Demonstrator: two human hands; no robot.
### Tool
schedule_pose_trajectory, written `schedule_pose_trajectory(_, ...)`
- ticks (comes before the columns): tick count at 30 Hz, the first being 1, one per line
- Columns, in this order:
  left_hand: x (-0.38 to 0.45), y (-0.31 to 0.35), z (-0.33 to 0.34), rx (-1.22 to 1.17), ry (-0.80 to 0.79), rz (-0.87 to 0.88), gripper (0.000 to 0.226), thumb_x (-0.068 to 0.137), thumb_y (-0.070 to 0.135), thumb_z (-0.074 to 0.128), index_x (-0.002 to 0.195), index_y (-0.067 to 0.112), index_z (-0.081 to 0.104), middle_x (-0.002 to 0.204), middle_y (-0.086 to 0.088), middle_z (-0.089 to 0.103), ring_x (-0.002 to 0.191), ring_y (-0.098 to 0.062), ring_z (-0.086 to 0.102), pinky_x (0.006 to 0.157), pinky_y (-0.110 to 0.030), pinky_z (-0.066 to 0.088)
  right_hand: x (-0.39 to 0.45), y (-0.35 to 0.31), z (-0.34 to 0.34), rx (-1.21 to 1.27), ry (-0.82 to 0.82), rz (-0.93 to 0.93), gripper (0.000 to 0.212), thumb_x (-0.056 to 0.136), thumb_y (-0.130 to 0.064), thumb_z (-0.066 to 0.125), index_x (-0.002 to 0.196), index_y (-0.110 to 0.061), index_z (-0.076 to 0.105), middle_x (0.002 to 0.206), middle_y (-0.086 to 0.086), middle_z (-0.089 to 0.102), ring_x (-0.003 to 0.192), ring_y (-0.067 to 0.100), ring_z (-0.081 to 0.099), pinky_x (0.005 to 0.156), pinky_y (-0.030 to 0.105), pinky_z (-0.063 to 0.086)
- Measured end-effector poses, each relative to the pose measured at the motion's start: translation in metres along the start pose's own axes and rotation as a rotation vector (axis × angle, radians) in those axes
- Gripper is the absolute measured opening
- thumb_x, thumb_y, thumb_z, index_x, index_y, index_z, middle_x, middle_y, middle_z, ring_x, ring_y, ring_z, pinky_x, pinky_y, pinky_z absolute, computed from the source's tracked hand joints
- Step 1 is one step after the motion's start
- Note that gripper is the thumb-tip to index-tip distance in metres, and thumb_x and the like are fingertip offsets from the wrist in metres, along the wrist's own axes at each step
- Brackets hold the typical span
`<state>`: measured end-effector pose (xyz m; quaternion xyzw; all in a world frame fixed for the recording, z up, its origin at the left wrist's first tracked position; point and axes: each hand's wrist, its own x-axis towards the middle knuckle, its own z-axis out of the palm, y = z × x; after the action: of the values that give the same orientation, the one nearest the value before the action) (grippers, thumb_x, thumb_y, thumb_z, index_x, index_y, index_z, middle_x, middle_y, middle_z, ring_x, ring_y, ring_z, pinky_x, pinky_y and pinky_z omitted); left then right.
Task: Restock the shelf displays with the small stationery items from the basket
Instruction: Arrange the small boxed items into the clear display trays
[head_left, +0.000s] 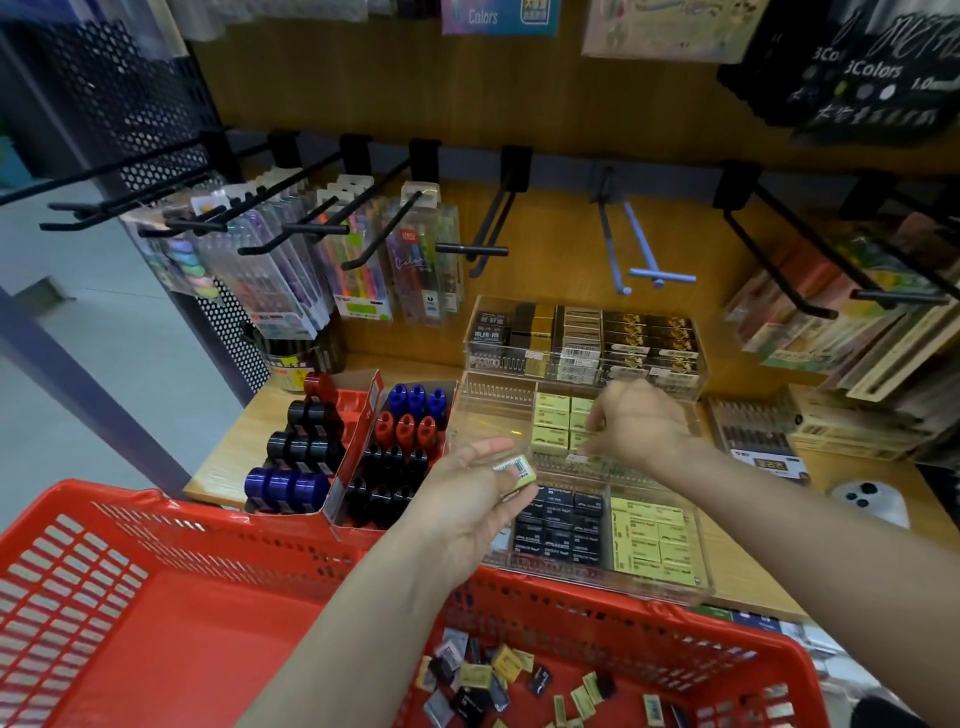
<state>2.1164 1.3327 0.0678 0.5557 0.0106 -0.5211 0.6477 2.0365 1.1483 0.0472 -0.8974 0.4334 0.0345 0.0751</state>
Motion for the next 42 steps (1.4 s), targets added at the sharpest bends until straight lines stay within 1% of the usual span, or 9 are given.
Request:
schedule_pose_trajectory(11, -0.005, -0.003, -0.006, 0.003, 0.013, 0.098, 0.037, 0.085, -0.014, 0.063, 0.117, 0.003, 0.057, 0.116, -0.019, 0.063, 0.098, -0.028, 0.070, 0.074, -0.027, 0.061, -0.001, -0.007, 0.012, 0.254, 0.030, -0.133, 0.021, 0.078, -0.034, 0.080, 0.094, -0.024, 0.071, 0.092, -0.005, 0.070, 0.086, 0.011, 0.065, 0.079, 0.028, 0.057)
schedule_pose_trajectory(14, -0.005, -0.002, -0.006, -0.017, 0.004, 0.104, 0.033, 0.083, -0.009, 0.068, 0.113, -0.001, 0.060, 0.109, -0.022, 0.069, 0.090, -0.026, 0.074, 0.068, -0.023, 0.060, -0.022, -0.004, 0.004, 0.655, 0.100, -0.248, 0.013, 0.087, -0.030, 0.073, 0.099, -0.030, 0.071, 0.098, -0.009, 0.073, 0.077, 0.002, 0.068, 0.072, 0.019, 0.057)
schedule_pose_trajectory(20, -0.008, -0.002, 0.001, -0.033, -0.071, 0.068, 0.026, 0.088, 0.013, 0.068, 0.105, -0.006, 0.066, 0.095, -0.016, 0.076, 0.084, -0.019, 0.075, 0.063, -0.018, 0.057, -0.073, 0.007, -0.020, 1.148, -0.203, -0.530, 0.032, 0.082, -0.017, 0.078, 0.113, -0.025, 0.073, 0.112, -0.006, 0.072, 0.101, 0.015, 0.070, 0.084, 0.029, 0.058)
schedule_pose_trajectory(26, -0.005, -0.007, 0.008, 0.055, -0.103, 0.089, 0.031, 0.092, 0.024, 0.063, 0.106, -0.003, 0.068, 0.106, -0.016, 0.073, 0.090, -0.018, 0.074, 0.067, -0.019, 0.057, -0.083, 0.008, -0.020, 0.995, -0.066, -0.617, 0.025, 0.070, -0.032, 0.082, 0.095, -0.028, 0.078, 0.103, -0.014, 0.070, 0.099, 0.009, 0.067, 0.082, 0.022, 0.057)
schedule_pose_trajectory(28, 0.004, -0.009, 0.009, 0.312, -0.049, 0.178, 0.038, 0.097, 0.037, 0.055, 0.110, 0.003, 0.068, 0.103, -0.008, 0.075, 0.094, -0.018, 0.073, 0.077, -0.025, 0.059, -0.076, 0.015, -0.016, 0.915, 0.077, -0.500, 0.021, 0.071, -0.041, 0.077, 0.091, -0.035, 0.076, 0.095, -0.017, 0.071, 0.089, 0.003, 0.069, 0.077, 0.019, 0.057)
schedule_pose_trajectory(31, 0.023, -0.016, 0.003, 1.117, 0.161, 0.584, 0.027, 0.102, 0.031, 0.047, 0.120, 0.018, 0.064, 0.124, 0.000, 0.063, 0.119, -0.017, 0.056, 0.105, -0.036, 0.045, -0.050, 0.029, -0.013, 0.960, 0.171, -0.156, 0.008, 0.081, -0.032, 0.074, 0.088, -0.033, 0.069, 0.084, -0.008, 0.074, 0.065, 0.002, 0.071, 0.056, 0.014, 0.054)
schedule_pose_trajectory(35, 0.051, -0.043, -0.015, 1.727, 0.017, 0.733, 0.070, 0.098, 0.024, 0.052, 0.157, 0.025, 0.013, 0.164, 0.004, 0.011, 0.151, -0.017, 0.003, 0.125, -0.039, 0.001, -0.004, 0.028, -0.004, 0.875, 0.067, 0.101, 0.006, 0.089, -0.024, 0.070, 0.094, -0.026, 0.067, 0.086, -0.006, 0.072, 0.062, 0.002, 0.070, 0.049, 0.011, 0.048)
schedule_pose_trajectory(38, 0.057, -0.052, -0.025, 1.805, 0.007, 0.760, 0.088, 0.094, 0.018, 0.054, 0.156, 0.030, -0.008, 0.163, 0.011, -0.015, 0.149, -0.013, -0.019, 0.123, -0.044, -0.009, 0.019, 0.010, 0.007, 0.872, -0.017, 0.157, 0.016, 0.091, -0.018, 0.067, 0.106, -0.022, 0.067, 0.091, -0.004, 0.069, 0.068, 0.003, 0.070, 0.049, 0.010, 0.049)
schedule_pose_trajectory(42, 0.059, -0.054, -0.027, 1.756, 0.027, 0.774, 0.092, 0.092, 0.013, 0.054, 0.156, 0.032, -0.010, 0.162, 0.014, -0.021, 0.147, -0.010, -0.025, 0.123, -0.044, -0.010, 0.030, -0.010, 0.022, 0.817, 0.051, 0.160, 0.021, 0.091, -0.020, 0.067, 0.112, -0.019, 0.065, 0.090, -0.004, 0.068, 0.069, 0.004, 0.070, 0.051, 0.014, 0.053)
